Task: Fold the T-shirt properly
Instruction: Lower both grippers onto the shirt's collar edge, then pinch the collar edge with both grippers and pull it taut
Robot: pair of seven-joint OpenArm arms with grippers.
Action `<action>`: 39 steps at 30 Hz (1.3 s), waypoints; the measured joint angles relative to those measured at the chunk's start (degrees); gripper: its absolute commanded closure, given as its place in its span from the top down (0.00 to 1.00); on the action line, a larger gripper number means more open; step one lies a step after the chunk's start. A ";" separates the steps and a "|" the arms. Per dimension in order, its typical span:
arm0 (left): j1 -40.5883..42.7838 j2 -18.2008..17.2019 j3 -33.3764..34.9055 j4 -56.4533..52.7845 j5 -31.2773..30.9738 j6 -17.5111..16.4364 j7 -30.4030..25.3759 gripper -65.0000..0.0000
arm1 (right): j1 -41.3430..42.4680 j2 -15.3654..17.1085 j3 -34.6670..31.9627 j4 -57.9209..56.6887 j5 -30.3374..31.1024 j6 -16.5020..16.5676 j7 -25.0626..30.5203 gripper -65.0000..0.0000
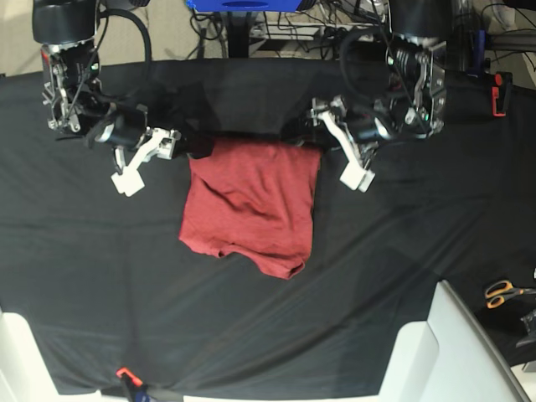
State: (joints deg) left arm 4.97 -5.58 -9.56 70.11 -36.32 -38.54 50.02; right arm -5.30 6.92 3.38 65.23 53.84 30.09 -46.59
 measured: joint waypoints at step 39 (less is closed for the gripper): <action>2.27 -1.57 -0.37 -2.56 -1.70 4.13 -1.22 0.00 | -2.16 -0.31 0.00 -0.39 -1.33 -0.66 -2.10 0.00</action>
State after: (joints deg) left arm 7.25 -7.16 -9.93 67.55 -38.02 -34.41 48.80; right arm -7.46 6.61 3.38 64.84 52.51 29.43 -48.69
